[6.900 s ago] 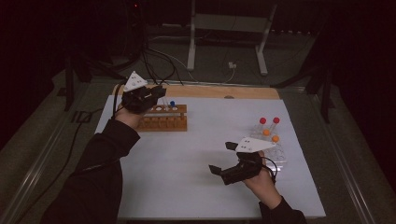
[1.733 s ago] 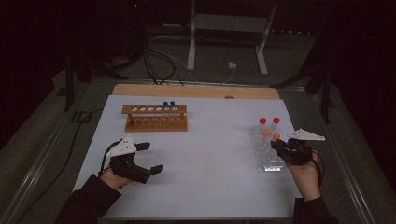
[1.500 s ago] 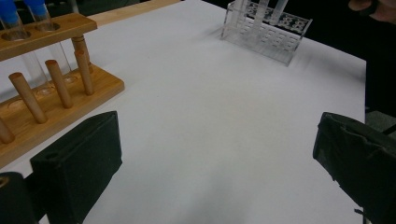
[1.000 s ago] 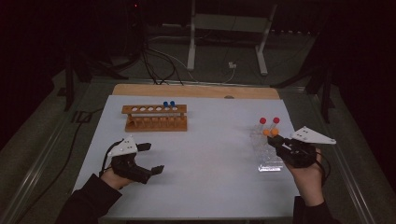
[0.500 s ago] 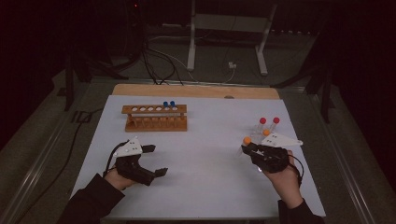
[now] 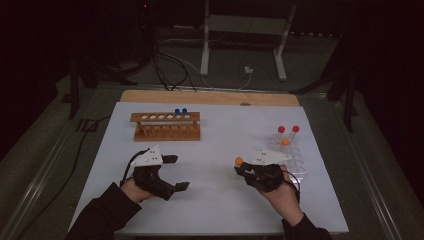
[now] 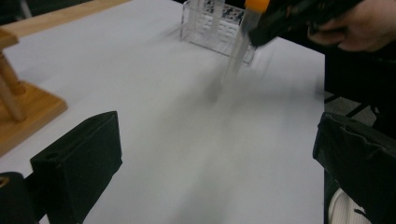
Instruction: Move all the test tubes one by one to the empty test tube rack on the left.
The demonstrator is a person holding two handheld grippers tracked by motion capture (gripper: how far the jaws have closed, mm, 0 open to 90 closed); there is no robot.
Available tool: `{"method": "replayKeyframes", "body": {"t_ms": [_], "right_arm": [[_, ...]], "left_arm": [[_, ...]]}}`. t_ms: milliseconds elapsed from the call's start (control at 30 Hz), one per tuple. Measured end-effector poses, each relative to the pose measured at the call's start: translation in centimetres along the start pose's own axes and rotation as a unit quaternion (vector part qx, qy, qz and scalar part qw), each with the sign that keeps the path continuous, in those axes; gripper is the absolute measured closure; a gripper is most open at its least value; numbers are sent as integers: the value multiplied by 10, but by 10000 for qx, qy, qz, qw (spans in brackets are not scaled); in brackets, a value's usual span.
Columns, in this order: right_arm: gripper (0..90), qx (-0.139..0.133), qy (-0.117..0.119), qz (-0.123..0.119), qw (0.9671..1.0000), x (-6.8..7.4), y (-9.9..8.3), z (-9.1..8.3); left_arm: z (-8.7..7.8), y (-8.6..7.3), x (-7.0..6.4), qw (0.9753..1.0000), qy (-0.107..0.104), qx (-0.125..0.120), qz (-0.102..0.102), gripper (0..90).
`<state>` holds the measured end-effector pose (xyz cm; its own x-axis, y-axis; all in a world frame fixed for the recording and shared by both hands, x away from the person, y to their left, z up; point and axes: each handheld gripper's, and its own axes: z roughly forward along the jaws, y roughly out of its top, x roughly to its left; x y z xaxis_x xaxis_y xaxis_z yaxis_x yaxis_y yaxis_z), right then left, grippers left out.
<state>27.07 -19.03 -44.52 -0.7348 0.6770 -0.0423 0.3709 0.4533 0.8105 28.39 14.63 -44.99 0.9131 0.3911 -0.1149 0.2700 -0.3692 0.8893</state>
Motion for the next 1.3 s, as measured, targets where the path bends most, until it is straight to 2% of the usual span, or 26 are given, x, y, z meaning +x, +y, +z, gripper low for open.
{"method": "replayKeyframes", "body": {"t_ms": [267, 433, 500, 567, 667, 733, 833, 1033, 1300], "right_arm": [[756, 95, 283, -161, 9994, 18, 2, 12], [755, 114, 389, -196, 9990, 23, 2, 16], [755, 133, 415, -206, 9988, 24, 2, 17], [755, 144, 435, -205, 9987, 25, 2, 18], [755, 144, 457, -196, 9987, 25, 2, 19], [756, 135, 465, -199, 9986, 25, 2, 18], [755, 127, 478, -200, 9986, 25, 3, 18], [755, 123, 503, -185, 9985, 25, 3, 17], [755, 110, 507, -173, 9985, 25, 4, 17]], "left_arm": [[15, 23, -9, 9993, -299, -68, 218, 42], [28, 37, -15, 9987, -377, -88, 342, 77], [33, 40, -16, 9986, -341, -128, 395, 154], [41, 43, -17, 9986, -312, -71, 416, 165], [50, 45, -19, 9985, -335, -27, 442, 230], [56, 47, -20, 9984, -256, 16, 501, 282], [63, 49, -21, 9980, -326, 44, 534, 372], [75, 50, -22, 9976, -324, 88, 608, 510], [85, 51, -24, 9964, -399, 195, 723, 633]]}}
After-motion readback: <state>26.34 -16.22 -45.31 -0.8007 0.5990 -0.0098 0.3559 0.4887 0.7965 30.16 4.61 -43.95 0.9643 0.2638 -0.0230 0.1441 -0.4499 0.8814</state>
